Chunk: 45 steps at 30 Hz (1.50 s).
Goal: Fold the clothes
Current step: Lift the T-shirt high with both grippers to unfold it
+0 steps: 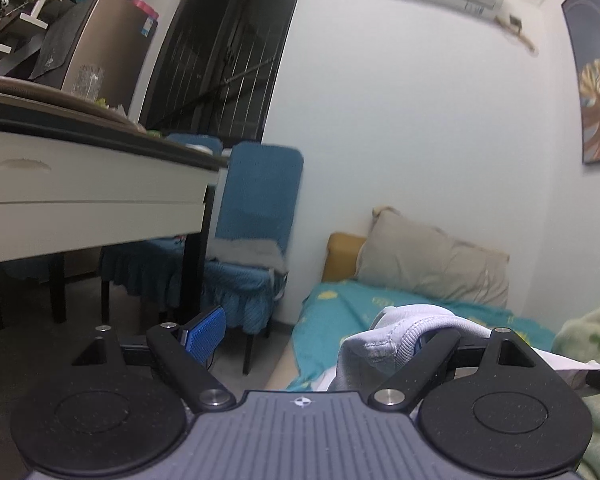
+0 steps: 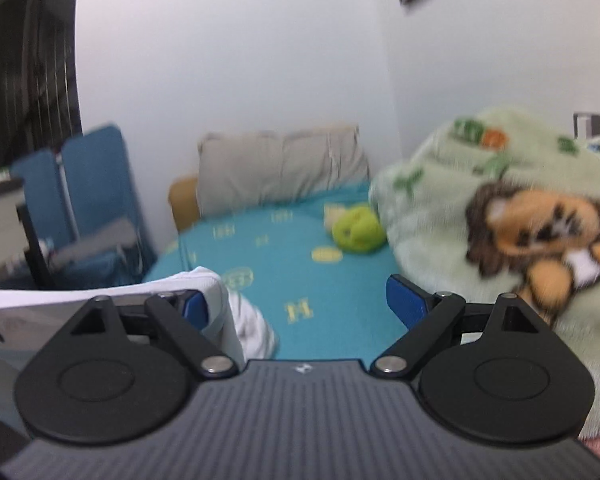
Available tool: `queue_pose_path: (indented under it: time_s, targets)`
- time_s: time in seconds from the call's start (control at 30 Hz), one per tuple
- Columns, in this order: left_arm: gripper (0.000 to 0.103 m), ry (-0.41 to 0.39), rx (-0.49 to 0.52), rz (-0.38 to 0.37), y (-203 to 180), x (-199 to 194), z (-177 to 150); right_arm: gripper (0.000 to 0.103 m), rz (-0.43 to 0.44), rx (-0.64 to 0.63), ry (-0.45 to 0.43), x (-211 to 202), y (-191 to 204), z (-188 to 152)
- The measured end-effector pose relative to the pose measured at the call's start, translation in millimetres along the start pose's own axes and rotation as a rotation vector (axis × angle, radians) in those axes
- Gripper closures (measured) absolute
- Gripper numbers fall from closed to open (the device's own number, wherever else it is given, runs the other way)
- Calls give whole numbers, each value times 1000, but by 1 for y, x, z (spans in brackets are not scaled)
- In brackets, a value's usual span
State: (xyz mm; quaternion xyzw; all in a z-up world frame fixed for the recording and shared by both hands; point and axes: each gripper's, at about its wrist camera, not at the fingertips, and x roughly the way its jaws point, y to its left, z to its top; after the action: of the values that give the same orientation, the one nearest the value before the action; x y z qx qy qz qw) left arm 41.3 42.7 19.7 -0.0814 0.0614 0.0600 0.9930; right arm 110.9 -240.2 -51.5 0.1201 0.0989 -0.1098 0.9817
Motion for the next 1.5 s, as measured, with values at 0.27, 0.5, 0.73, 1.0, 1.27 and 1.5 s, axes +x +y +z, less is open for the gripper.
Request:
queue_pose_path:
  time_s: [0.27,0.5,0.73,1.0,1.27,1.5]
  targets:
    - [16,-165,-31,-13,-11,-21,52,13,27,-25,-129,-28,14,70]
    - [17,-334,-59,15,-34,-81,174,13,139,-61,-255,-98,28,195]
    - [16,-408,-6,-8,-55,-162,304,13,180,-121,-376,-207,37,309]
    - [13,-488,61,-40,-73,-252,391,13,202,-162,-461,-299,45,382]
    - [10,-323,119,-68,-83,-150,391,12,205,-150,-315,-222,38,373]
    - [8,-191,134,-60,-92,25,306,12,195,-111,-142,-69,37,327]
